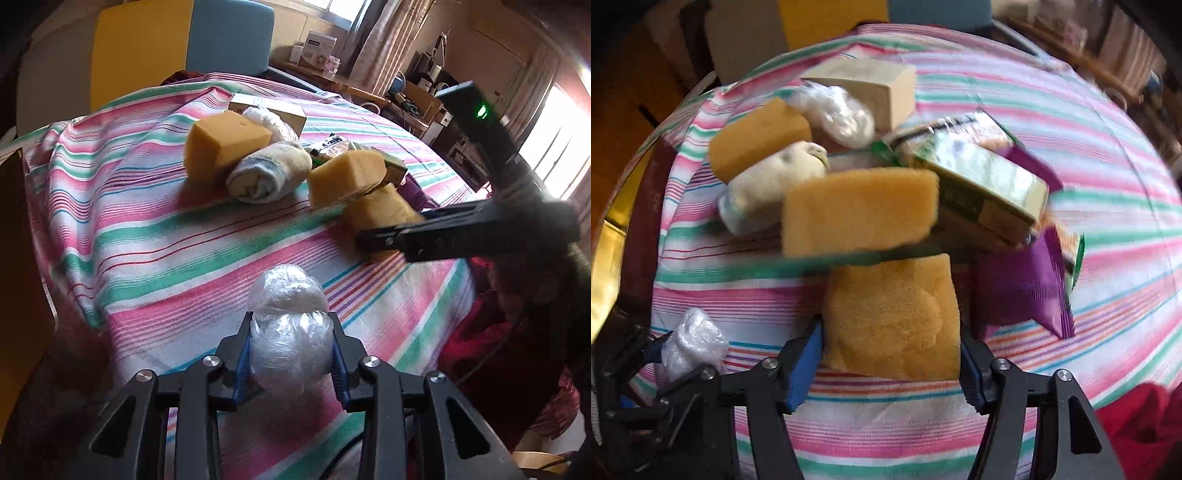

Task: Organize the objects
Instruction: 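Carry the wrapped ball to the gold tray with the left tool while the right tool grasps a yellow sponge, then release the wrapped ball in the tray with the left tool while the right tool drops the sponge there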

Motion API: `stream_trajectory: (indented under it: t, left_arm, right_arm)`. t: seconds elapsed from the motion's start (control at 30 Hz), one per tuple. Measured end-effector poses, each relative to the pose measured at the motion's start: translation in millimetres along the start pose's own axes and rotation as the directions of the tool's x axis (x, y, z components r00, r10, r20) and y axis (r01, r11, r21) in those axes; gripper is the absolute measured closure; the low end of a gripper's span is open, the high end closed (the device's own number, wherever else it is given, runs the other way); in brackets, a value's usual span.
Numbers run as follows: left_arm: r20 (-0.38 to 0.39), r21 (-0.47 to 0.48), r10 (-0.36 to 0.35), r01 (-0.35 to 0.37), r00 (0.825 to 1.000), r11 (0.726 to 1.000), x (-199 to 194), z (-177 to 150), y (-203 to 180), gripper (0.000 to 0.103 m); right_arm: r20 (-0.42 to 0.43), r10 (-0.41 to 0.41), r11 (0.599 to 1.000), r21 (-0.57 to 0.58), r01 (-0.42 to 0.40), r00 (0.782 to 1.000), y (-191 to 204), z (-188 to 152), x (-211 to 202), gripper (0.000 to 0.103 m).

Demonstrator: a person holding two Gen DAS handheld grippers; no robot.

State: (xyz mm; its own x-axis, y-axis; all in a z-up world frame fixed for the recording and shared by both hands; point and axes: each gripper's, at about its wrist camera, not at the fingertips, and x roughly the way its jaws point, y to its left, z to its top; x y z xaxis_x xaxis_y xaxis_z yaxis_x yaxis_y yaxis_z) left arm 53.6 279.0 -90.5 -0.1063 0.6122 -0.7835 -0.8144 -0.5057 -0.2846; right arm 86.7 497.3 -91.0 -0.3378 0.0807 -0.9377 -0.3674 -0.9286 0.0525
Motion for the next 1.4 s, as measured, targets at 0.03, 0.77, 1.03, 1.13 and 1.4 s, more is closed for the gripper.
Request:
stream_trajectory:
  t: [0.03, 0.77, 1.03, 1.13, 1.4]
  left_arm:
    - [0.014, 0.000, -0.010, 0.010, 1.000, 1.000, -6, 1, -2, 0.068]
    - [-0.042, -0.555, 0.482, -0.422, 0.875, 0.717, -151, 15, 277, 0.067]
    - [-0.143, -0.567, 0.564, -0.534, 0.813, 0.627, -133, 14, 329, 0.061]
    - [-0.143, -0.571, 0.571, -0.538, 0.809, 0.620, -139, 11, 331, 0.056]
    - [-0.012, -0.592, 0.568, -0.464, 0.823, 0.659, -189, -8, 283, 0.047]
  right_arm:
    - [-0.004, 0.000, 1.000, -0.004, 0.000, 1.000, 0, -1, 1, 0.039]
    - [0.010, -0.028, 0.999, -0.028, 0.028, 1.000, -9, -8, -11, 0.038]
    - [0.003, -0.034, 0.999, -0.036, 0.034, 0.999, -1, -5, -5, 0.037]
    - [0.001, -0.035, 0.999, -0.036, 0.035, 0.999, 2, -2, -4, 0.037]
    - [0.004, -0.041, 0.998, -0.042, 0.041, 0.999, 17, -3, 4, 0.037]
